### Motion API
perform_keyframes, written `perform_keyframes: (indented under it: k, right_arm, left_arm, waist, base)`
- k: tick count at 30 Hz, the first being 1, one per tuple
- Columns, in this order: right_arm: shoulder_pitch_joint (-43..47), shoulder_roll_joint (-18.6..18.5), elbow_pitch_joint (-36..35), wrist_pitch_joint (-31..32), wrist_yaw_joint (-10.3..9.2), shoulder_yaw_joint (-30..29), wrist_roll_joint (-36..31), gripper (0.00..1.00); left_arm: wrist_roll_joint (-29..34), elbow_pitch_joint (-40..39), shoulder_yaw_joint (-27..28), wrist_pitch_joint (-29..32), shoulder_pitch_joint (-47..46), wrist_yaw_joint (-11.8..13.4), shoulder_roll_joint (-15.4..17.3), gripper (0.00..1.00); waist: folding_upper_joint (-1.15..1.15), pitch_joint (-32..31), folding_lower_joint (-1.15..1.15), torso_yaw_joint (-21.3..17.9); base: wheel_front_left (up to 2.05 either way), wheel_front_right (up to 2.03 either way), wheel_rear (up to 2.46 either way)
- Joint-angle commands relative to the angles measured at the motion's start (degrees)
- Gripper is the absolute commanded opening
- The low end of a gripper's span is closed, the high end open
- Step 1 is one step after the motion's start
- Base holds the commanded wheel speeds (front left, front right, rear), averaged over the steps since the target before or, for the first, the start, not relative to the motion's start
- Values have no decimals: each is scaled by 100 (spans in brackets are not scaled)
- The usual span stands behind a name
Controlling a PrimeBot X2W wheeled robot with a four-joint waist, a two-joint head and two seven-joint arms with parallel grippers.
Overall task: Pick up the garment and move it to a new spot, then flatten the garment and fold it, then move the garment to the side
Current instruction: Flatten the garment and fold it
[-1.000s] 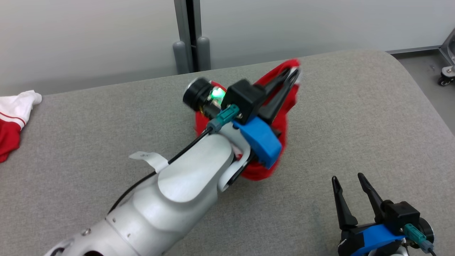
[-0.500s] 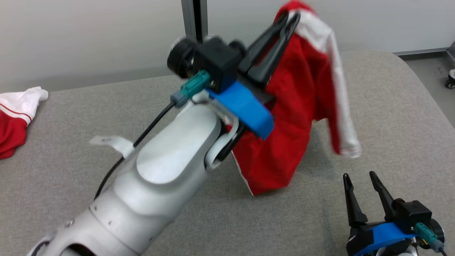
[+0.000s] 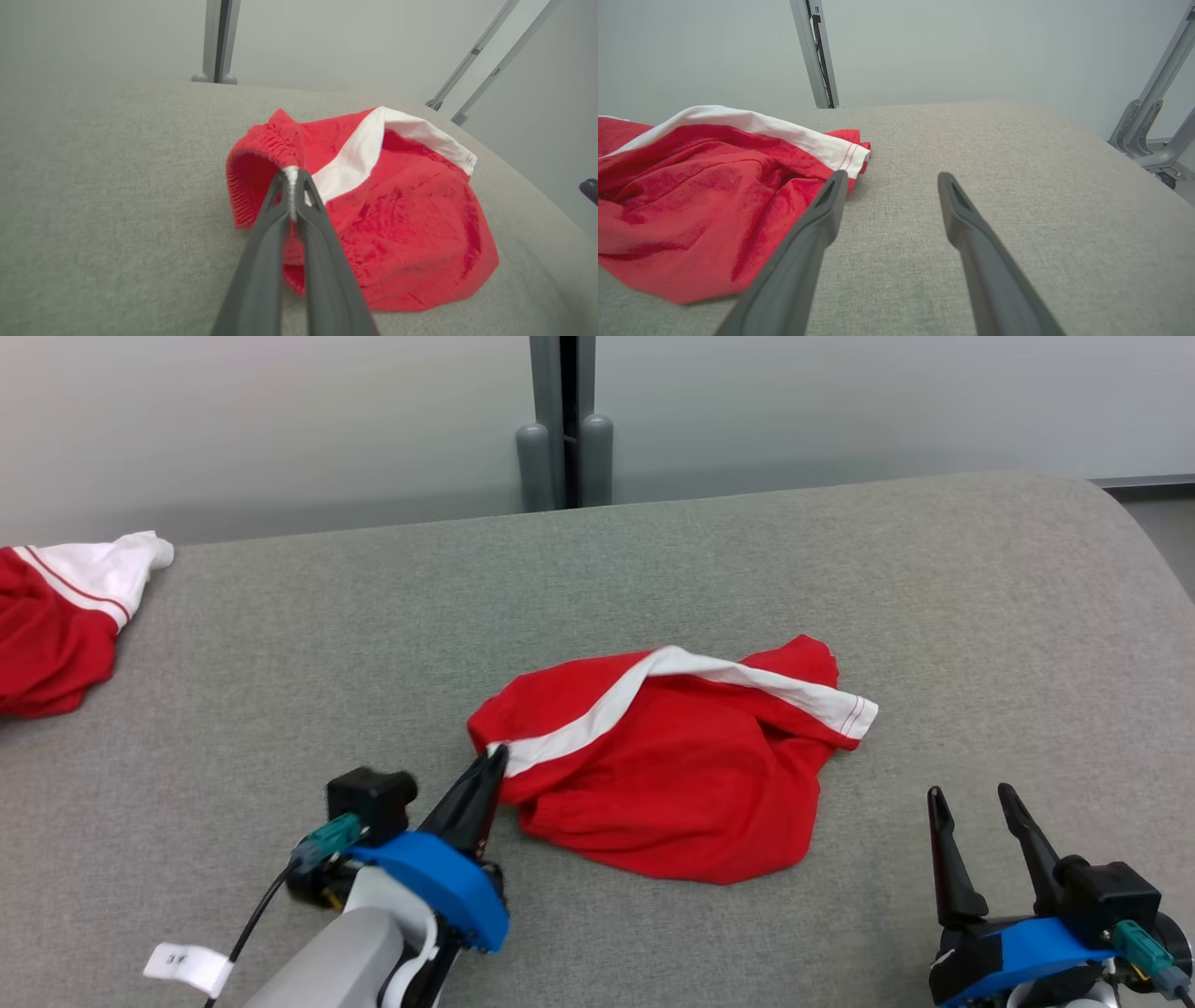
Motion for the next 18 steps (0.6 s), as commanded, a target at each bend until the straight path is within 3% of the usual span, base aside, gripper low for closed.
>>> perform_keyframes:
  k: [1,10,11,12,13,18]
  right_arm:
    - [-29,-24,7,-7,0,29,-51,100]
    - [-86,-24,22,-7,0,87,-129,100]
    - [-85,-24,37,-7,0,100,-141,100]
    - [-80,-24,45,-7,0,90,-144,100]
    - [-79,-24,48,-7,0,72,-163,100]
    - [-133,-24,78,-7,0,-93,-234,100]
  left_arm:
    - [-139,210,165,-37,194,-23,73,0]
    - [-216,764,458,-41,271,-140,-76,0]
    - [-149,824,538,-42,261,-171,-126,35]
    - [-118,805,633,-42,271,-188,-161,83]
    - [-87,757,753,-42,308,-198,-193,100]
    - [258,525,1222,-43,522,-244,-278,100]
  waist:
    - [0,10,0,90]
    - [0,-5,0,177]
    - [0,-28,0,181]
    - [0,-44,0,192]
    - [0,-64,0,212]
    - [0,-197,0,326]
  base:
    - [0,0,0]
    - [0,0,0]
    - [0,0,0]
    - [0,0,0]
    - [0,0,0]
    - [0,0,0]
